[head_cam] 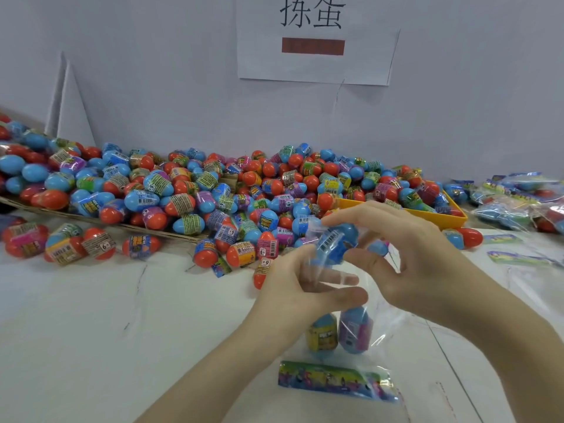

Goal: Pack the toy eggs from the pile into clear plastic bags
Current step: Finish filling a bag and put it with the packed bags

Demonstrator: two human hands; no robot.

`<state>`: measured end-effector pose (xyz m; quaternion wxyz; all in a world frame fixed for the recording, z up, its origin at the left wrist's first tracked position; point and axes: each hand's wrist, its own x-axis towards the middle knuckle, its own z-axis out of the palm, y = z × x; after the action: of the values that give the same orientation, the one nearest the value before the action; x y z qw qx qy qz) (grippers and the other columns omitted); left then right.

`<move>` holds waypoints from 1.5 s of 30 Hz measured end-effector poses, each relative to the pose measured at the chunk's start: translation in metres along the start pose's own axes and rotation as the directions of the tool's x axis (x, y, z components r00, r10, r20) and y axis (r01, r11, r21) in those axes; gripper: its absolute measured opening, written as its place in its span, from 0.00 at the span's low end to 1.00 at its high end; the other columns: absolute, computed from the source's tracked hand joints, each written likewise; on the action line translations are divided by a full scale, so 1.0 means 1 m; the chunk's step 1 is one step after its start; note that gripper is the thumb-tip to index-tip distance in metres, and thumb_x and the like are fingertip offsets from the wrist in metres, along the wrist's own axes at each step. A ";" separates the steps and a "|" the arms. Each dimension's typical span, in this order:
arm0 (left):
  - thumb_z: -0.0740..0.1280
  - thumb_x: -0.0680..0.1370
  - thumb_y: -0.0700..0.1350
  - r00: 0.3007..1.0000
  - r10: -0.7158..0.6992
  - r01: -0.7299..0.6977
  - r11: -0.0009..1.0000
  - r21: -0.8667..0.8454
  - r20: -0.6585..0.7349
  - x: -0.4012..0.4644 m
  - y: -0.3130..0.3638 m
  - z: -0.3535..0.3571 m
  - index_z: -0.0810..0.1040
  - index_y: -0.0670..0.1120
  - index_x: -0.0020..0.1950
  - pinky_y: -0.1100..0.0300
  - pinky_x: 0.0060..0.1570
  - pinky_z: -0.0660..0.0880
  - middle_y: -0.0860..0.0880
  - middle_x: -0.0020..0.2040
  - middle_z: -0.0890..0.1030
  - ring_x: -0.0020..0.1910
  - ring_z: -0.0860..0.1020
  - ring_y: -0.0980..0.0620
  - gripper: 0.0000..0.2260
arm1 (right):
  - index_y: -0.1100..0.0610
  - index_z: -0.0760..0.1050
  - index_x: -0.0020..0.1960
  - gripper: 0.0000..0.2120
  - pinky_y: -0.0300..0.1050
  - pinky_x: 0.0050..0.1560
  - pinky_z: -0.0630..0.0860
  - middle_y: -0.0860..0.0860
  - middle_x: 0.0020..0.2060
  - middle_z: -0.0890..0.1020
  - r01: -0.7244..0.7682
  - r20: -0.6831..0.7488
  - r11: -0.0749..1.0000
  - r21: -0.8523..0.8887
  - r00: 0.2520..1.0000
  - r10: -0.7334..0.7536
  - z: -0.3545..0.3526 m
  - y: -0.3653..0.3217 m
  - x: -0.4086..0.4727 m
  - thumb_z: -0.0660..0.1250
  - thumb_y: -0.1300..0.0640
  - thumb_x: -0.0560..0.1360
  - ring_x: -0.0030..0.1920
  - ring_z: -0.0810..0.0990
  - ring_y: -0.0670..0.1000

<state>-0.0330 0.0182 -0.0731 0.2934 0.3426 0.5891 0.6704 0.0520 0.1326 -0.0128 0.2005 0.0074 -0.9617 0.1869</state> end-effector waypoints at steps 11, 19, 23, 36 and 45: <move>0.76 0.64 0.40 0.995 -0.057 0.062 0.996 -0.059 0.085 -0.002 0.003 0.001 0.77 0.48 0.51 0.70 0.35 0.75 0.49 0.39 0.85 0.39 0.83 0.56 0.18 | 0.44 0.70 0.58 0.17 0.28 0.37 0.71 0.39 0.53 0.73 -0.140 0.024 0.954 0.266 0.990 0.139 -0.003 0.002 0.001 0.63 0.63 0.75 0.35 0.74 0.33; 0.68 0.57 0.63 0.996 -0.078 0.083 0.991 -0.103 0.052 -0.002 0.009 0.002 0.80 0.50 0.49 0.67 0.38 0.78 0.48 0.41 0.85 0.39 0.84 0.52 0.26 | 0.44 0.74 0.55 0.19 0.30 0.31 0.71 0.35 0.34 0.77 -0.078 -0.108 0.875 0.478 0.983 0.147 -0.007 0.003 -0.001 0.63 0.67 0.73 0.25 0.73 0.43; 0.70 0.59 0.63 0.994 -0.090 0.096 0.989 -0.113 0.056 -0.001 0.008 0.002 0.81 0.49 0.48 0.66 0.41 0.79 0.48 0.42 0.85 0.41 0.84 0.52 0.25 | 0.44 0.74 0.54 0.19 0.29 0.33 0.71 0.44 0.47 0.78 -0.085 -0.089 0.888 0.451 0.986 0.140 -0.007 0.001 -0.001 0.65 0.66 0.73 0.30 0.77 0.40; 0.71 0.58 0.56 0.995 -0.076 0.080 0.995 -0.059 0.063 -0.002 0.005 0.000 0.78 0.45 0.57 0.67 0.43 0.77 0.48 0.45 0.85 0.45 0.83 0.52 0.30 | 0.46 0.79 0.45 0.12 0.28 0.44 0.71 0.36 0.35 0.80 -0.006 -0.130 0.975 0.221 0.991 0.036 -0.017 -0.001 -0.005 0.72 0.51 0.62 0.38 0.77 0.45; 0.76 0.57 0.46 0.984 -0.142 0.146 0.989 -0.026 0.112 0.000 0.004 -0.004 0.77 0.45 0.59 0.57 0.54 0.77 0.51 0.45 0.85 0.46 0.83 0.54 0.31 | 0.47 0.80 0.50 0.14 0.55 0.56 0.63 0.38 0.44 0.76 -0.120 -0.033 0.990 -0.077 0.992 0.118 -0.015 0.002 -0.001 0.74 0.60 0.67 0.51 0.73 0.49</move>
<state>-0.0362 0.0148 -0.0696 0.3788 0.3304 0.5838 0.6376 0.0586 0.1397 -0.0011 0.2027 -0.0607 -0.9641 0.1604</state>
